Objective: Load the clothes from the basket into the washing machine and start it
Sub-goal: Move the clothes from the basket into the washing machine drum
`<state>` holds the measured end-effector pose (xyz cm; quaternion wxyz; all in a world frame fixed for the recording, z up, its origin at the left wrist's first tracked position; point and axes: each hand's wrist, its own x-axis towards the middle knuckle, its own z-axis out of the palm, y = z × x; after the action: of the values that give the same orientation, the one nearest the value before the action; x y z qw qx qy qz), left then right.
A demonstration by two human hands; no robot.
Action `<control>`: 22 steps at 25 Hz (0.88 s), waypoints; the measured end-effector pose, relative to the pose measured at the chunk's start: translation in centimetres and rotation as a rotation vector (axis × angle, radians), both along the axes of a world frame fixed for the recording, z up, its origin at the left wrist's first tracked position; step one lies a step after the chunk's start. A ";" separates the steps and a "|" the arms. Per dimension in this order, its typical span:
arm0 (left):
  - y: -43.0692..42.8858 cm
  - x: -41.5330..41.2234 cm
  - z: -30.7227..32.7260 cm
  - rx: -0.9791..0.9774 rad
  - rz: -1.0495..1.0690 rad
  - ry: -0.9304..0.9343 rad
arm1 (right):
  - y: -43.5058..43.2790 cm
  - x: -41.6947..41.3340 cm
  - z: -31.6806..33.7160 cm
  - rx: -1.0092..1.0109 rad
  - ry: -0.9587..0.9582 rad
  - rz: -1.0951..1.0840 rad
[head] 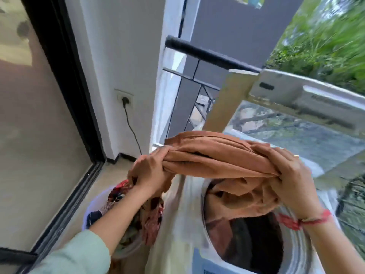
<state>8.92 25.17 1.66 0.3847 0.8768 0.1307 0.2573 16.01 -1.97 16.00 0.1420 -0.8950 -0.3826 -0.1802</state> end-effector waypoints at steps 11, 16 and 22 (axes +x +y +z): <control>-6.9 2.4 2.9 0.565 -0.564 0.614 | -13.3 3.0 -10.3 -0.755 0.787 -0.331; 3.8 -0.5 0.3 0.664 -0.385 0.869 | -1.8 2.5 -10.0 -0.504 0.528 -0.129; 5.5 -1.3 -9.2 0.239 -0.556 0.929 | 13.8 1.6 -12.8 -0.950 0.530 -0.022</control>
<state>7.58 30.68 -7.54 0.2380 0.9371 0.0203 -0.2545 17.60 11.85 3.19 -0.1883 -0.8795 -0.3635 0.2426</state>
